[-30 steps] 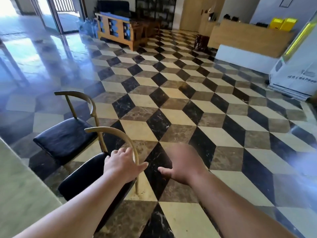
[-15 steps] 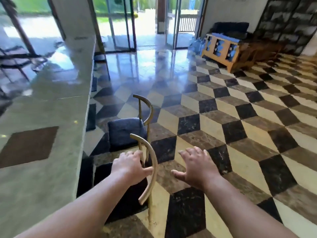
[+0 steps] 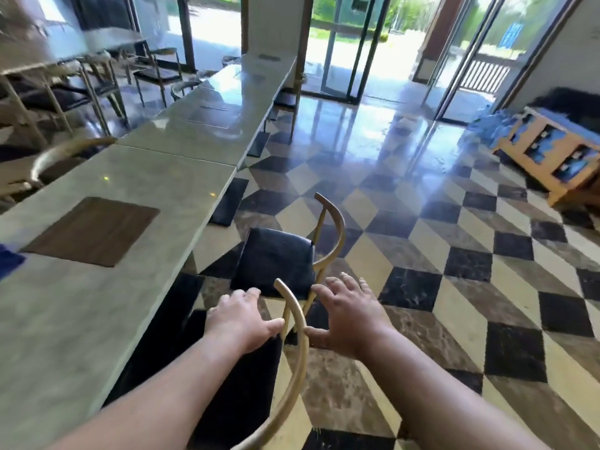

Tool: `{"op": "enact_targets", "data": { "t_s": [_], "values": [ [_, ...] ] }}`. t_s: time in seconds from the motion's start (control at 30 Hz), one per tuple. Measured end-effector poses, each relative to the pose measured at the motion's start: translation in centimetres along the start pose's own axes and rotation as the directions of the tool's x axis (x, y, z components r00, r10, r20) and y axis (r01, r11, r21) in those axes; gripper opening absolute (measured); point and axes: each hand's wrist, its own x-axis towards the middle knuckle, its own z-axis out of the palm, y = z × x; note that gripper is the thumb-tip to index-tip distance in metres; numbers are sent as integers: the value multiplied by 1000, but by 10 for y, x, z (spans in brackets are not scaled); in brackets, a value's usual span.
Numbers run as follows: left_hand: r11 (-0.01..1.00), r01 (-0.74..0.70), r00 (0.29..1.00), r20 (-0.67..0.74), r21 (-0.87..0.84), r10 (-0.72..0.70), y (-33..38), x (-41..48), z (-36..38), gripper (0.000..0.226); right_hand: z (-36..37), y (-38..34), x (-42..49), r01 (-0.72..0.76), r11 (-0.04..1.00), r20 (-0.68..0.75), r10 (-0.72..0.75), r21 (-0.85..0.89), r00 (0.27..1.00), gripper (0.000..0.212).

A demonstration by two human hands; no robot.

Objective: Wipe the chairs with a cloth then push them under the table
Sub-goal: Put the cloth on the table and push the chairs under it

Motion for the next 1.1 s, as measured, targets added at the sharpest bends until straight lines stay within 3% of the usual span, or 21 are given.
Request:
{"op": "enact_targets", "data": {
  "t_s": [0.2, 0.37, 0.53, 0.6, 0.7, 0.87, 1.1],
  "values": [
    [993, 99, 992, -77, -72, -104, 16, 40, -8, 95, 9, 22, 71, 188, 982, 28, -188, 22, 982, 93],
    [945, 269, 962, 14, -188, -271, 12, 48, 9, 92, 36, 37, 136, 420, 907, 72, -421, 21, 904, 92],
    [819, 519, 840, -35, -245, -542, 37, 33, 23, 89, 47, 51, 188, 676, 737, 60, -675, 14, 735, 89],
    [742, 611, 765, -38, -276, -643, 58, 24, 26, 89, 44, 59, 203, 778, 629, 48, -777, -2, 628, 89],
    [652, 692, 674, -47, -308, -738, 83, 13, 31, 90, 37, 63, 221, 853, 522, 35, -852, 5, 522, 87],
    [500, 783, 538, -1, -371, -843, 105, -13, 58, 87, 47, 51, 231, 918, 397, 131, -909, -14, 395, 89],
    [390, 806, 529, 247, -445, -812, 104, -18, 136, 90, 106, 32, 238, 971, 233, 371, -898, -52, 235, 91]
  ]
}}
